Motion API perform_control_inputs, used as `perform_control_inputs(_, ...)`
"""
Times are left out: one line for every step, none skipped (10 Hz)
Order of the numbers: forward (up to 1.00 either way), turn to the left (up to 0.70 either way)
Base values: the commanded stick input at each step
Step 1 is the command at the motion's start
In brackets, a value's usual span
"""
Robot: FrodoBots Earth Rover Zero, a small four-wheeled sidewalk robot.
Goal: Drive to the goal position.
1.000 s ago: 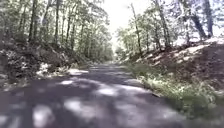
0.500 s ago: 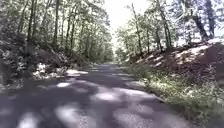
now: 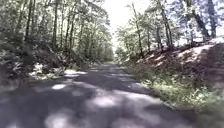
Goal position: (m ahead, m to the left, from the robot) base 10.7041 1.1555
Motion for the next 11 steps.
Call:
perform_control_inputs(0.45, 0.00)
perform_control_inputs(0.45, 0.00)
perform_control_inputs(0.45, 0.00)
perform_control_inputs(0.45, 0.00)
perform_control_inputs(0.45, 0.00)
perform_control_inputs(0.45, 0.00)
perform_control_inputs(0.45, 0.00)
perform_control_inputs(0.45, -0.14)
perform_control_inputs(0.45, -0.27)
perform_control_inputs(0.45, -0.27)
perform_control_inputs(0.45, -0.27)
